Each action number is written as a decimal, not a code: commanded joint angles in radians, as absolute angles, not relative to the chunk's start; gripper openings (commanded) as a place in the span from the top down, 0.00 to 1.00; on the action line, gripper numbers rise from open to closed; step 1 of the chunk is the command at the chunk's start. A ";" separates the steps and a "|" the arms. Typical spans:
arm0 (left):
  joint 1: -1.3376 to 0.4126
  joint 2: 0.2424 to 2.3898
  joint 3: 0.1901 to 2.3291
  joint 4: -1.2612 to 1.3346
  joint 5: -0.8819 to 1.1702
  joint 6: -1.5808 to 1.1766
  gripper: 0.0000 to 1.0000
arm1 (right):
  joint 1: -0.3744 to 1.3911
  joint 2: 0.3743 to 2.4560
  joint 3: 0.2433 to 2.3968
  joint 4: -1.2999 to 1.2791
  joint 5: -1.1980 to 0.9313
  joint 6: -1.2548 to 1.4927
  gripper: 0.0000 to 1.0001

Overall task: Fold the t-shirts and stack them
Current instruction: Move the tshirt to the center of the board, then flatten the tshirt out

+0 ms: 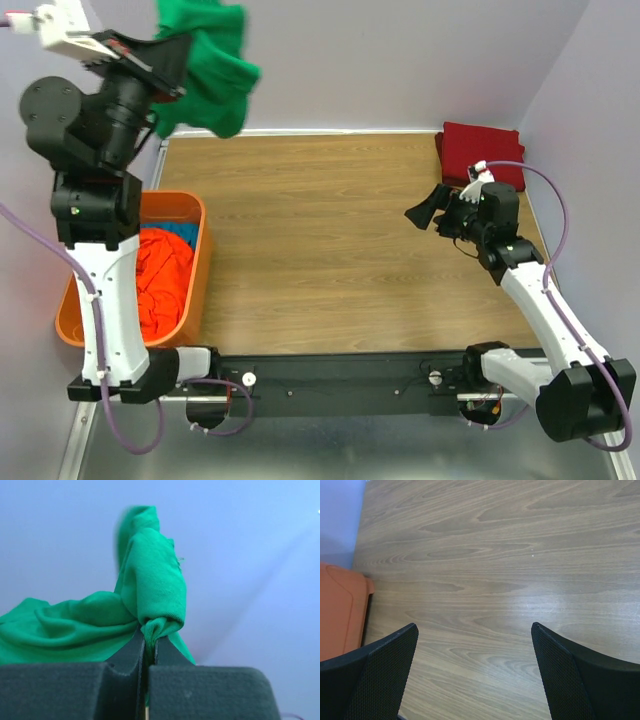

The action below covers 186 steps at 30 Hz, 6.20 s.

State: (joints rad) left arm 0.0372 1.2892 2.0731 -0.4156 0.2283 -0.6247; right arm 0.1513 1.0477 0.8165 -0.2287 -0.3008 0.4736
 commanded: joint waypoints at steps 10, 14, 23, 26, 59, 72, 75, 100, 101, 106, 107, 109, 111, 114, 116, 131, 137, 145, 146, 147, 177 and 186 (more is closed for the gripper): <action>-0.290 1.181 1.300 -0.068 0.256 -0.647 0.48 | 0.147 1.017 0.807 -0.230 -0.232 0.474 0.00; -0.290 1.164 1.099 -0.006 0.265 -0.667 0.44 | 0.149 1.034 0.767 -0.215 -0.271 0.483 0.00; -0.305 1.129 0.826 -0.011 0.161 -0.696 0.51 | 0.193 1.040 0.588 -0.060 -0.358 0.564 0.05; -0.343 1.129 0.744 -0.009 0.092 -0.706 0.53 | 0.285 1.023 0.526 -0.046 -0.272 0.610 0.07; -0.778 1.654 0.836 0.081 -0.258 -0.680 0.60 | 0.586 1.172 0.374 0.051 0.077 0.778 0.69; -0.692 1.381 0.798 -0.112 -0.396 -0.696 1.00 | 0.477 1.164 0.641 -0.181 0.307 0.670 0.99; -0.623 1.254 0.762 -0.130 -0.374 -0.698 1.00 | 0.339 1.176 0.705 -0.198 0.264 0.629 0.99; -0.430 0.876 0.677 -0.227 -0.247 -0.684 1.00 | -0.091 1.492 1.149 -0.232 -0.055 0.543 0.69; -0.430 0.888 0.670 -0.222 -0.232 -0.690 1.00 | -0.091 1.488 1.141 -0.235 -0.090 0.542 0.61; -0.430 0.922 0.621 -0.160 -0.183 -0.710 1.00 | -0.055 1.370 0.981 -0.233 -0.146 0.552 0.35; -0.430 0.926 0.618 -0.153 -0.180 -0.713 1.00 | -0.016 1.347 0.951 -0.233 -0.141 0.551 0.35; -0.430 0.934 0.615 -0.143 -0.176 -0.719 1.00 | 0.039 1.286 0.841 -0.233 -0.114 0.557 0.36; -0.430 0.942 0.614 -0.137 -0.176 -0.718 1.00 | 0.139 1.188 0.757 -0.233 -0.092 0.584 0.36; -0.430 0.948 0.604 -0.118 -0.175 -0.722 1.00 | 0.253 1.073 0.614 -0.244 -0.049 0.644 0.37; -0.430 0.950 0.598 -0.110 -0.175 -0.726 1.00 | 0.310 1.004 0.534 -0.273 -0.022 0.690 0.38; -0.428 0.957 0.592 -0.081 -0.166 -0.718 1.00 | 0.442 1.018 0.431 -0.384 0.115 0.831 0.45; -0.426 0.959 0.591 -0.071 -0.157 -0.718 1.00 | 0.488 1.118 0.440 -0.332 0.120 0.856 0.56; -0.426 0.957 0.592 -0.066 -0.135 -0.715 1.00 | 0.500 1.128 0.465 -0.346 0.170 0.854 0.99; -0.426 0.959 0.597 -0.063 -0.115 -0.710 1.00 | 0.499 1.085 0.524 -0.412 0.225 0.847 0.99; -0.426 0.960 0.598 -0.064 -0.107 -0.703 1.00 | 0.499 1.060 0.560 -0.452 0.262 0.830 0.99; -0.669 0.900 0.405 -0.199 -0.208 -1.014 0.54 | 0.259 1.045 1.141 -0.743 0.566 0.541 0.99; -0.672 0.965 0.397 -0.342 -0.376 -1.193 0.55 | 0.259 1.046 1.068 -0.695 0.491 0.549 0.99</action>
State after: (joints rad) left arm -0.6678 0.9504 0.3985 -0.2726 -0.2619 -1.0901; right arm 0.2661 1.0492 1.0939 -0.7238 0.5346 0.5488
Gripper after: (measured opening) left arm 0.453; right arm 0.011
